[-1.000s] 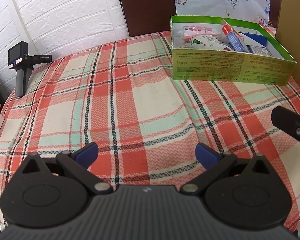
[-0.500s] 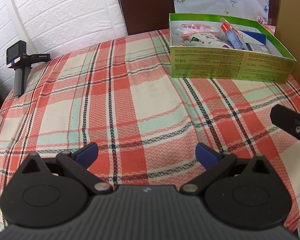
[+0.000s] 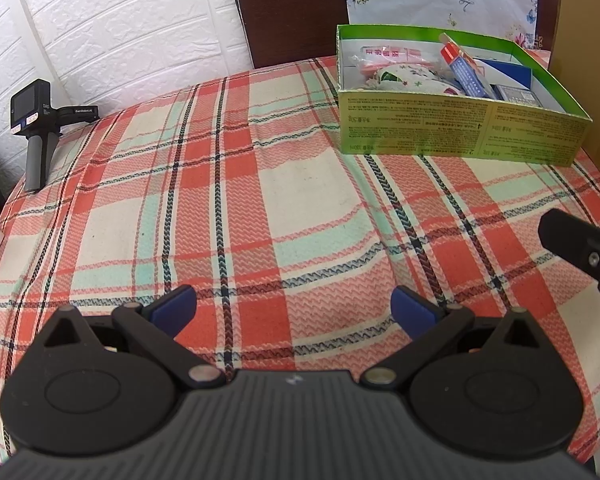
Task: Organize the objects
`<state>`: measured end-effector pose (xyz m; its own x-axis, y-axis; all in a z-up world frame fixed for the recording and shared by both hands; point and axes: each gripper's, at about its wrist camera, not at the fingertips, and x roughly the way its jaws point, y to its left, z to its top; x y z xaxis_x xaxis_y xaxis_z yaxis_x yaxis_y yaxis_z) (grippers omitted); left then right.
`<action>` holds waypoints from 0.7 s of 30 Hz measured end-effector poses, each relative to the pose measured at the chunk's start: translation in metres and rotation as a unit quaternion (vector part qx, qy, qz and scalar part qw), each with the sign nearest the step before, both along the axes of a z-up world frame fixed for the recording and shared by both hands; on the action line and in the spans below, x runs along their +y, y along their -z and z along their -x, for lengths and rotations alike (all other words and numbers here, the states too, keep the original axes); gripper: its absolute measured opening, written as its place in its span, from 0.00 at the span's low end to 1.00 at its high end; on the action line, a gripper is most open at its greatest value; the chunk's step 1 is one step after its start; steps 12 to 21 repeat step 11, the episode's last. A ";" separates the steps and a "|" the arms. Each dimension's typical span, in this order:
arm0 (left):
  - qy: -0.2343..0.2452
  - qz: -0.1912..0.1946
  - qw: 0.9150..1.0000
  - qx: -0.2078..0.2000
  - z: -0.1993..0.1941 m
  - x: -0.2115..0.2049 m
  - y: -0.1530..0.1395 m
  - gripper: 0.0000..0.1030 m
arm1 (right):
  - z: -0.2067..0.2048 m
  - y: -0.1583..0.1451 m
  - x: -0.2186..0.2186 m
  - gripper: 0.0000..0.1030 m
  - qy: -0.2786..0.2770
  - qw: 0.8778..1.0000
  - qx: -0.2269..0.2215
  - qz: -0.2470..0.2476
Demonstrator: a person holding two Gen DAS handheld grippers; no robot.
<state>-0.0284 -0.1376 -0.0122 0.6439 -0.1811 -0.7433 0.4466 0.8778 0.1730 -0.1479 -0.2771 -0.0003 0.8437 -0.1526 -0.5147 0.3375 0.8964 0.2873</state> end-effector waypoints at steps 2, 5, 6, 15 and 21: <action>0.000 0.000 1.000 0.000 0.000 0.000 0.000 1.00 | 0.000 0.000 0.000 1.00 0.000 1.000 0.000 0.000; 0.001 0.001 1.000 0.000 0.000 0.000 0.000 1.00 | 0.000 0.000 0.001 1.00 0.000 1.000 0.001 0.000; 0.005 0.003 1.000 -0.003 0.001 -0.001 -0.001 1.00 | 0.000 0.000 0.001 1.00 0.000 1.000 0.001 0.000; 0.018 0.007 1.000 -0.015 0.003 -0.002 -0.005 1.00 | 0.000 0.000 0.004 1.00 0.001 1.000 0.002 0.000; 0.018 0.007 1.000 -0.015 0.003 -0.002 -0.005 1.00 | 0.000 0.000 0.004 1.00 0.001 1.000 0.002 0.000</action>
